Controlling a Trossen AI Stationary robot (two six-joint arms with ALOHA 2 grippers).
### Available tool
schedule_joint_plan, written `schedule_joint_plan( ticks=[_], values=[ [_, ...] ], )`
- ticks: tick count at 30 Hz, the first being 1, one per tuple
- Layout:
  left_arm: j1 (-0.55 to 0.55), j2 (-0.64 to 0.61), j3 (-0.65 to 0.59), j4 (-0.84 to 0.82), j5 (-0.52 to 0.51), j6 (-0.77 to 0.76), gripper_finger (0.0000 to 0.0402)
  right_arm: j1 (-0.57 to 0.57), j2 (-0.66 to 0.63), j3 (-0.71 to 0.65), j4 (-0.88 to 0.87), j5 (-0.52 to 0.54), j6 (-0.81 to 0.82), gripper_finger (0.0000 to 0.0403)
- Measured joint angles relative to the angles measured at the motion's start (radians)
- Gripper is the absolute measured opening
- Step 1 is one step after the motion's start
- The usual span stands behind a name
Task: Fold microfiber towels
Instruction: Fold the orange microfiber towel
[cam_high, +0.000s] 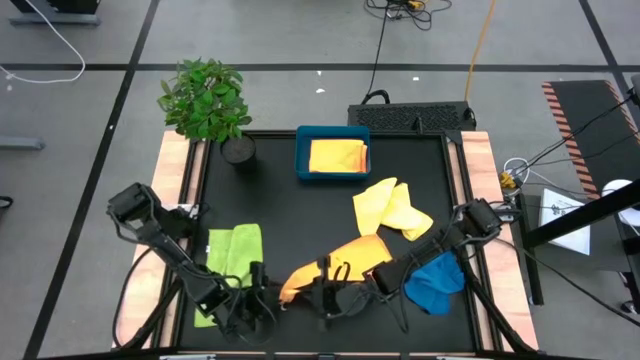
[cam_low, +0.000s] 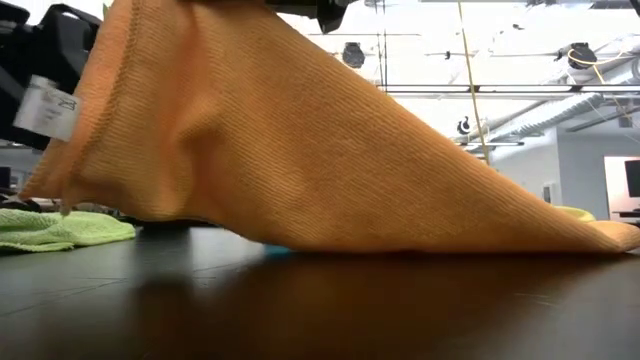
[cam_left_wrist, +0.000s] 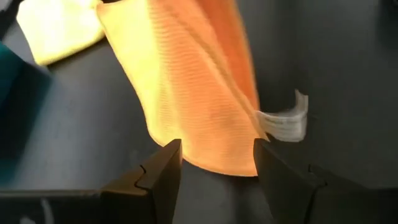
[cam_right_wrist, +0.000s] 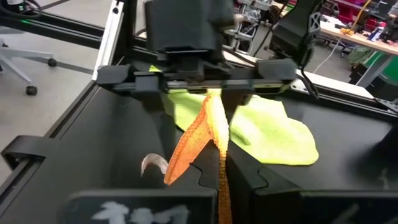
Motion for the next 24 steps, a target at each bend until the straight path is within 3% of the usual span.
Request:
schedule_joint_plan(
  ticks=[6, 12, 24],
  values=[
    [-0.041, 0.0, -0.002, 0.034, -0.008, -0.038, 0.0203, -0.014, 0.0, 0.0, 0.0, 0.0, 0.002, 0.0],
    [-0.062, 0.05, -0.002, 0.048, -0.095, -0.106, 0.0202, -0.02, 0.0, 0.0, 0.0, -0.001, 0.024, 0.0],
    [0.0, 0.181, -0.002, 0.056, -0.108, -0.224, 0.0202, -0.021, 0.0, 0.0, 0.0, -0.003, 0.027, 0.0]
  ],
)
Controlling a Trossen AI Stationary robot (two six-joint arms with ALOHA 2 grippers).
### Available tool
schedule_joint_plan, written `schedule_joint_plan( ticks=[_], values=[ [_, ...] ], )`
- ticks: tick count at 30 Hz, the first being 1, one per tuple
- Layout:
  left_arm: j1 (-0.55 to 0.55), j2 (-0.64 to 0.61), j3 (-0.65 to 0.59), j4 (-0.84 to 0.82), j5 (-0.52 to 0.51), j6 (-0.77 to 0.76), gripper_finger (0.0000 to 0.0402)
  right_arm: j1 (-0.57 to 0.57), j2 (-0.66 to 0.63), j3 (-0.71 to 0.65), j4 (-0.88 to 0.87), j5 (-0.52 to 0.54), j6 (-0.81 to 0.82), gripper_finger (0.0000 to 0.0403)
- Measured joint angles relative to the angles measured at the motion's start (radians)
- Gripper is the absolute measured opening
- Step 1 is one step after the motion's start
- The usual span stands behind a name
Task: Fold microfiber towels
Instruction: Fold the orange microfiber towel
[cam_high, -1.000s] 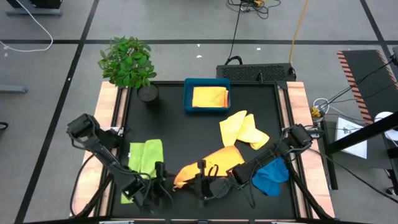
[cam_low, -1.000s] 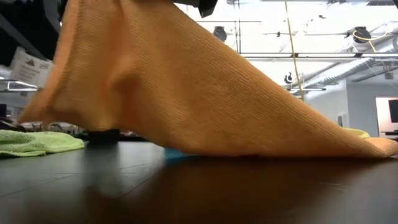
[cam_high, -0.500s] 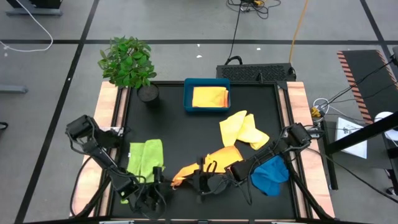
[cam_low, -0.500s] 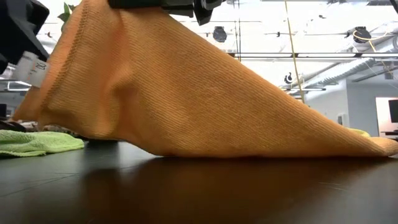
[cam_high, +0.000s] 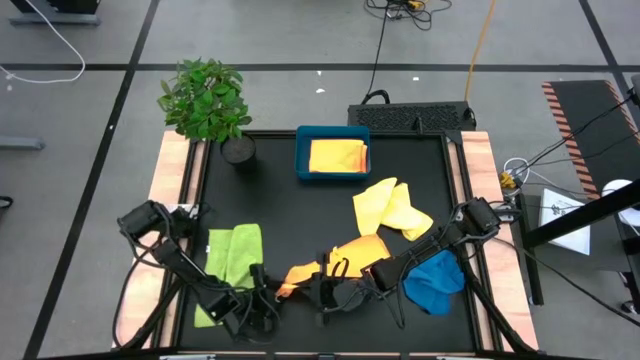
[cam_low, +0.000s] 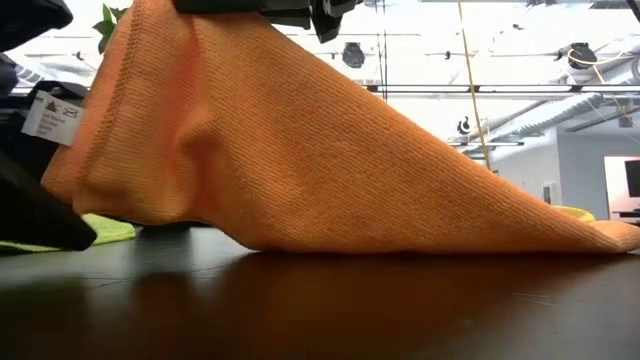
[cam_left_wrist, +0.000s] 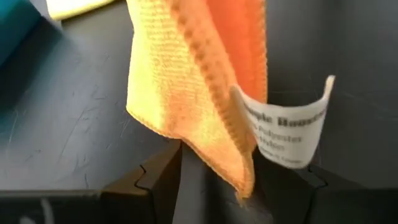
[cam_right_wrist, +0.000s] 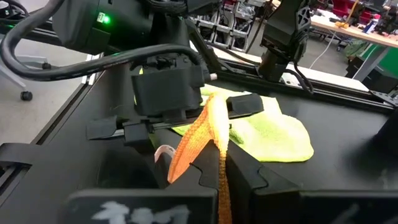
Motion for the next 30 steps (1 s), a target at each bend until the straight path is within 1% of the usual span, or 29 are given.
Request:
schedule_joint_plan(
  ticks=[3, 9, 11, 13, 14, 16, 19, 20, 22, 25, 30],
  values=[
    [0.004, -0.003, 0.0, 0.001, -0.008, 0.001, 0.0202, 0.0, 0.0, 0.0, 0.0, 0.0, 0.0, 0.0],
    [0.003, -0.006, 0.0, 0.055, -0.024, 0.042, 0.0202, 0.0, 0.0, 0.0, -0.004, 0.0, 0.0, 0.0],
    [0.002, -0.006, 0.0, 0.052, -0.024, 0.043, 0.0196, 0.0, 0.0, 0.0, -0.007, 0.0, 0.0, 0.0],
    [0.002, -0.006, 0.0, 0.049, -0.024, 0.043, 0.0176, 0.0, 0.0, 0.0, -0.007, -0.001, 0.0, 0.0],
    [0.002, -0.006, 0.0, 0.049, -0.024, 0.045, 0.0159, 0.0, 0.0, 0.0, -0.007, -0.001, 0.0, 0.0],
    [0.003, -0.006, 0.0, 0.049, -0.021, 0.063, 0.0117, 0.0, 0.0, 0.0, -0.007, -0.001, 0.0, 0.0],
    [-0.001, -0.015, 0.0, 0.047, 0.003, 0.105, 0.0035, 0.002, 0.0, 0.0, -0.008, -0.001, -0.001, 0.0],
    [-0.004, -0.023, 0.0, 0.047, 0.008, 0.118, 0.0018, 0.005, 0.0, 0.0, -0.008, -0.002, -0.001, 0.0],
    [-0.011, -0.05, 0.003, 0.035, 0.021, 0.149, 0.0013, 0.012, 0.0, 0.0, -0.008, -0.002, -0.002, 0.0],
    [-0.029, -0.127, 0.025, -0.045, 0.034, 0.165, 0.0007, 0.028, -0.02, 0.0, -0.027, -0.005, -0.008, 0.0],
    [-0.078, -0.293, 0.096, -0.208, -0.008, 0.222, 0.0005, 0.059, -0.102, 0.0, -0.051, -0.005, -0.011, 0.0]
  ],
)
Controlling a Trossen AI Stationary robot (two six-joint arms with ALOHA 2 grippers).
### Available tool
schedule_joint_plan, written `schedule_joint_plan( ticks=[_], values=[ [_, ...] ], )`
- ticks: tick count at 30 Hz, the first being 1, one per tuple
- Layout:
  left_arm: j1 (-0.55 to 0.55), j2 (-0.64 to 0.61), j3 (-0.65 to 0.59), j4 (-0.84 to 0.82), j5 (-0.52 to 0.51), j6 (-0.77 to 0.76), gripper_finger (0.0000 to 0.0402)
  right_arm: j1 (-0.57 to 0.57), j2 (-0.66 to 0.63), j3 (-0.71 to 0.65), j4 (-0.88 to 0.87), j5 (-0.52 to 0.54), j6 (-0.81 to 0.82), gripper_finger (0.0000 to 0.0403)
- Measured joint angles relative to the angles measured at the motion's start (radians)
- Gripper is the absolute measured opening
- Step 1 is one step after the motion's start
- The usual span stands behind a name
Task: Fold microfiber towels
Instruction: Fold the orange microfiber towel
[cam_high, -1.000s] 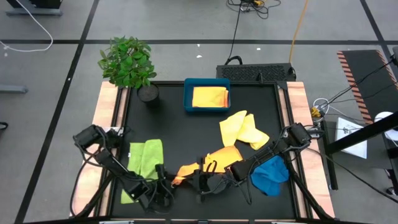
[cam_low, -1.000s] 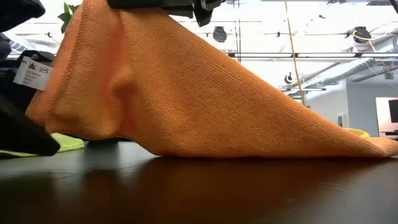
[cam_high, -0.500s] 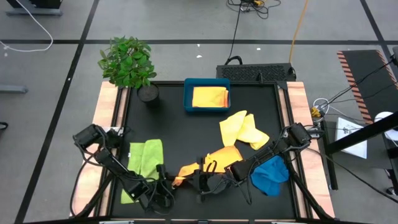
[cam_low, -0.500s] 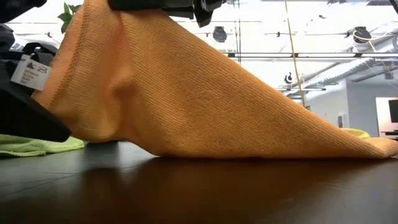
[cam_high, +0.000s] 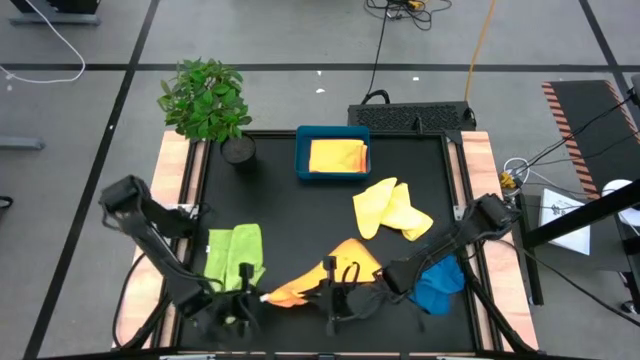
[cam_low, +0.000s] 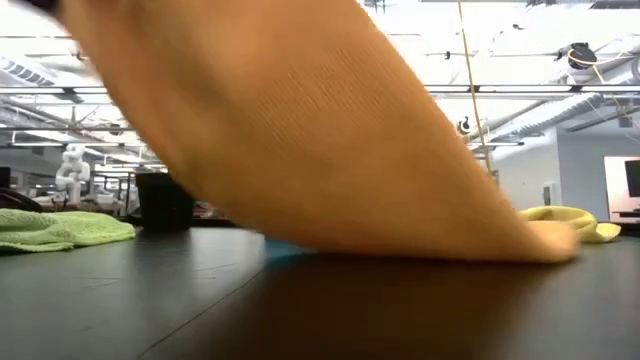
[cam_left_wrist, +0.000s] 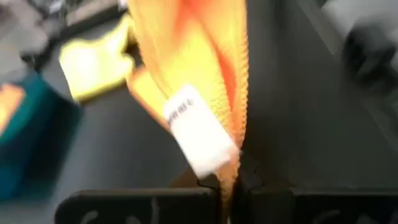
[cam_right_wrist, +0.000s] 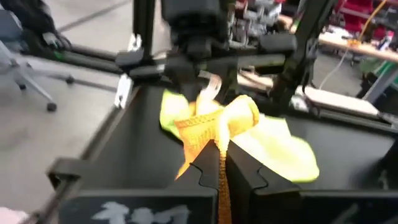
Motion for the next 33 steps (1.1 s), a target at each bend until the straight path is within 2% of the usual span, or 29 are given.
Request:
schedule_joint_plan(
  ticks=[6, 12, 20, 28, 33],
  values=[
    [-0.049, -0.145, 0.134, -0.075, -0.018, 0.168, 0.0005, 0.042, -0.111, 0.0, 0.01, 0.0, -0.04, 0.0],
    [-0.079, -0.16, 0.283, -0.1, 0.005, 0.289, 0.0004, 0.084, -0.173, 0.001, 0.043, 0.0, -0.07, 0.0],
    [-0.089, -0.128, 0.388, -0.114, 0.121, 0.292, 0.0004, 0.131, -0.176, 0.001, 0.146, -0.055, -0.069, 0.0],
    [-0.096, -0.128, 0.475, -0.15, 0.123, 0.309, 0.0008, 0.144, -0.201, 0.001, 0.22, -0.074, -0.105, 0.0],
    [-0.072, -0.129, 0.509, -0.272, 0.116, 0.257, 0.0009, 0.124, -0.209, 0.001, 0.208, -0.058, -0.076, 0.0]
  ],
)
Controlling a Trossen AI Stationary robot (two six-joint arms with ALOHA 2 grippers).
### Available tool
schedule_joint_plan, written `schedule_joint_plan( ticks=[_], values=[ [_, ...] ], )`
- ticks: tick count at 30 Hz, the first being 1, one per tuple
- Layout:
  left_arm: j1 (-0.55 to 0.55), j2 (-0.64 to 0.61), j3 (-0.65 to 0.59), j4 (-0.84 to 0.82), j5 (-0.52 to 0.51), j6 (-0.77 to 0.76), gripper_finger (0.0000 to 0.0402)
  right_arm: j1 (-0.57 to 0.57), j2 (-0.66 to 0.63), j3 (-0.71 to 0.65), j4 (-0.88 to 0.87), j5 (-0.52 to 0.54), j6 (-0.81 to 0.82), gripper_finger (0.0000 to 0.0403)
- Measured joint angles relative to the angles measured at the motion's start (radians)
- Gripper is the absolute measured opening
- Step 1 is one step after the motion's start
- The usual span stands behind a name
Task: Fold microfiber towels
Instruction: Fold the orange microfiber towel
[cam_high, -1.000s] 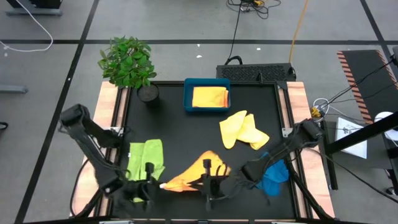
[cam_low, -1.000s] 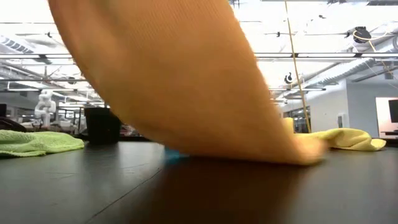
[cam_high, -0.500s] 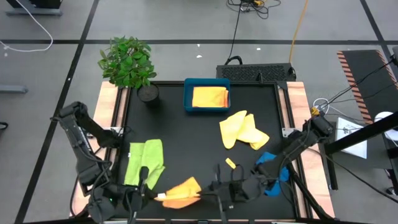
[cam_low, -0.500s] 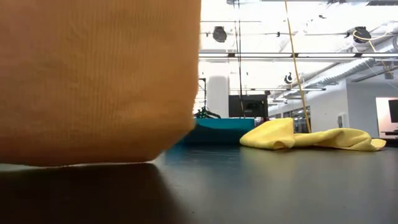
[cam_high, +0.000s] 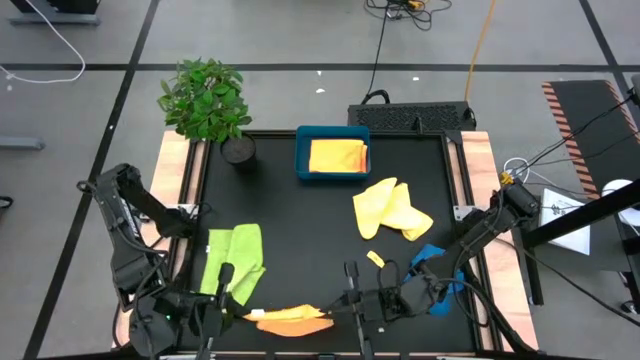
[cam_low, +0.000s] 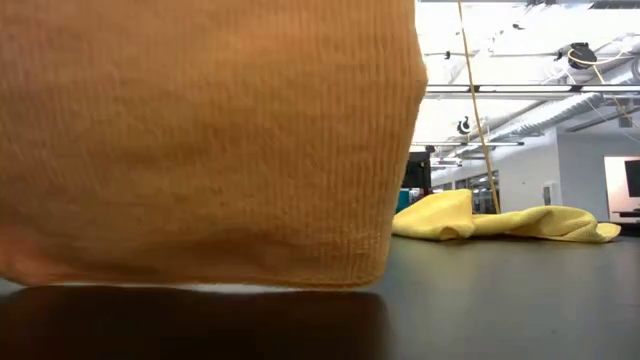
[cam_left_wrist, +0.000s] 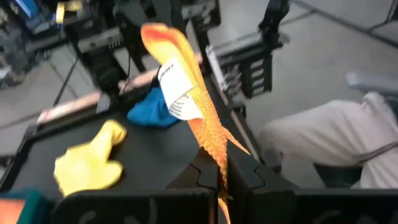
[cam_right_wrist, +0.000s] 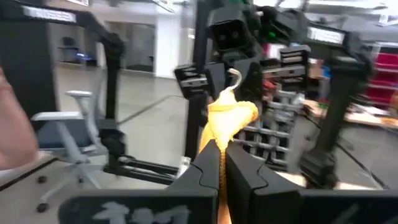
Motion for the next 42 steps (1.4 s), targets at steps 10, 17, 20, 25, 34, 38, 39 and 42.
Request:
schedule_joint_plan(
  ticks=[10, 17, 20, 25, 34, 38, 39, 42],
  values=[
    [0.111, -0.013, 0.0, -0.269, 0.043, -0.211, 0.0009, -0.055, -0.019, -0.002, -0.099, 0.154, 0.024, 0.0],
    [0.083, -0.054, 0.0, -0.12, 0.102, -0.098, 0.001, -0.038, -0.04, -0.002, -0.034, 0.027, 0.04, 0.0],
    [0.068, -0.077, 0.0, -0.087, 0.097, -0.052, 0.001, -0.033, -0.041, -0.002, -0.026, 0.028, 0.039, 0.0],
    [0.076, -0.105, 0.0, -0.108, 0.057, -0.039, 0.001, -0.054, -0.05, -0.001, -0.076, 0.033, 0.059, 0.0],
    [0.212, -0.112, 0.0, -0.363, 0.064, -0.102, 0.001, -0.18, -0.078, -0.001, -0.225, 0.032, 0.122, 0.0],
    [0.307, -0.12, 0.0, -0.478, 0.051, -0.1, 0.0005, -0.25, -0.085, -0.001, -0.25, 0.031, 0.125, 0.0],
    [0.331, -0.126, 0.0, -0.494, 0.044, -0.091, 0.0005, -0.268, -0.093, -0.001, -0.266, 0.031, 0.124, 0.0],
    [0.412, -0.147, 0.0, -0.512, 0.012, -0.02, 0.0006, -0.325, -0.112, -0.001, -0.296, 0.027, 0.114, 0.0]
  ],
)
